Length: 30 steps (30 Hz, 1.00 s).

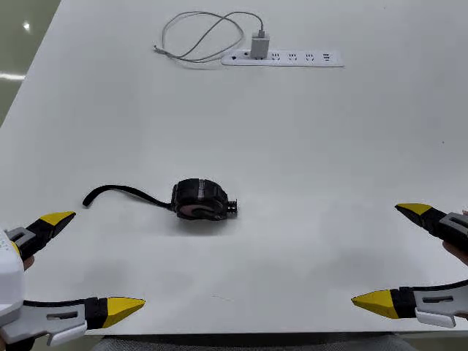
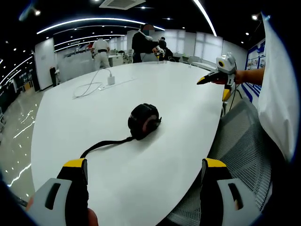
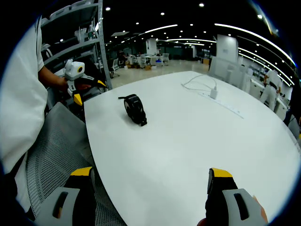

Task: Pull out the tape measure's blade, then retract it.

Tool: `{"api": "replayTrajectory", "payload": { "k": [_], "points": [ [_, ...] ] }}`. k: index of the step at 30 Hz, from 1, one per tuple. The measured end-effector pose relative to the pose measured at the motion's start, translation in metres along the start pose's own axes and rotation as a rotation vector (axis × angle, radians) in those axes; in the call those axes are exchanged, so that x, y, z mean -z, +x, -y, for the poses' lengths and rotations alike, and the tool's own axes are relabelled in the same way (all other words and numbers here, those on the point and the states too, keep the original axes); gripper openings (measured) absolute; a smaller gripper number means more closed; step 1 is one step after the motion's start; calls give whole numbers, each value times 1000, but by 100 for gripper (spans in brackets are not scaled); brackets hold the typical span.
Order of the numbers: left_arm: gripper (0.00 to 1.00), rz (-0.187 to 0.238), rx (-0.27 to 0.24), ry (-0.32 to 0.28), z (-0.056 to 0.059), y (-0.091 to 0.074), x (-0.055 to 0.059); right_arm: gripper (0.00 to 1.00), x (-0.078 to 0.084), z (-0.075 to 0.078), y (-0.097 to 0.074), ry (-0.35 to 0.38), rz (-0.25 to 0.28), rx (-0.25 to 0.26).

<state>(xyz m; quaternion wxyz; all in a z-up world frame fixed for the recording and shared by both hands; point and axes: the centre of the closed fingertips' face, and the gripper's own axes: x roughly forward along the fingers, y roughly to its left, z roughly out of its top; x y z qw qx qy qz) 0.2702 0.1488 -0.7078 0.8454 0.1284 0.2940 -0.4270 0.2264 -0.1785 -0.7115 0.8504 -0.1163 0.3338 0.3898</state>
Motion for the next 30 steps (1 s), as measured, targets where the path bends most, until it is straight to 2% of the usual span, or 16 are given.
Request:
{"api": "replayTrajectory", "payload": {
  "k": [9,14,15,16,17,30],
  "points": [
    [99,0,-5,6,-1,-1,0,99,0,-2,1,4,-1,-2],
    [99,14,-19,0,-5,-1,-3,99,1,-2,1,1,-4,0],
    [99,32,-40,13,-8,-2,-7,99,1,-2,1,3,-3,-1],
    [98,19,-29,0,-7,-2,-5,99,1,-2,0,4,-3,-1],
    [98,23,-43,12,-8,-3,-6,99,1,-2,0,3,-3,1],
    [99,27,-24,-3,-4,-2,-6,99,1,-1,-1,3,-4,2]
  ]
}}
